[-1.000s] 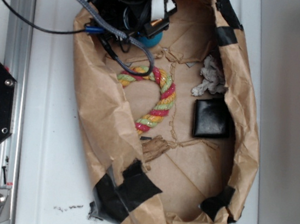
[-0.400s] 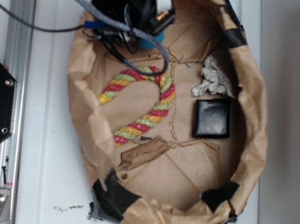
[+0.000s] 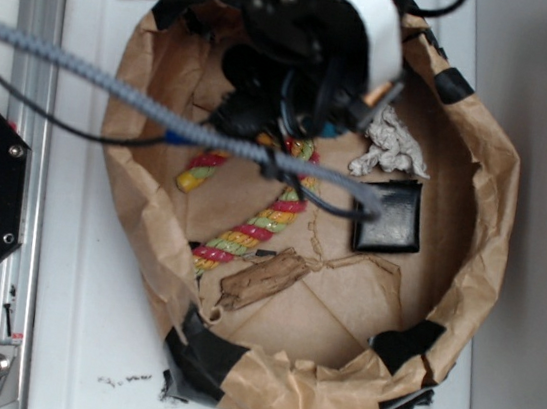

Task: Grab the blue ball.

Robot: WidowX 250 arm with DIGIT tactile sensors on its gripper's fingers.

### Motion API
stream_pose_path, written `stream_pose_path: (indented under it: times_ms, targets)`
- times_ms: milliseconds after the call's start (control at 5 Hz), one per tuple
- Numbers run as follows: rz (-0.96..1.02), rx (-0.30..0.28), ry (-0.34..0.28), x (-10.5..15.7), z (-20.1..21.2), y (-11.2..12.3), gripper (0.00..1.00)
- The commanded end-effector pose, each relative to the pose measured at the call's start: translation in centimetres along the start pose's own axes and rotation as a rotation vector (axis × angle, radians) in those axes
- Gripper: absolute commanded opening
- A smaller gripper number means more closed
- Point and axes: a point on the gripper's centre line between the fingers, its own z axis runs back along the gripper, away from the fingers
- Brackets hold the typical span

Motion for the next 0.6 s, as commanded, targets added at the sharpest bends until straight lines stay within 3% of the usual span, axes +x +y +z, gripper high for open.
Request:
stream_pose_path:
  times_ms: [0,200,400]
  targets:
    - [0.249,-0.164,0.131,1.3,3.5,-1.8,0.0]
    - [0.392,-0.1,0.068,1.8,4.7,-2.7,0.0]
    - [0.536,-0.107,0.053,1.8,5.2,-3.4,0.0]
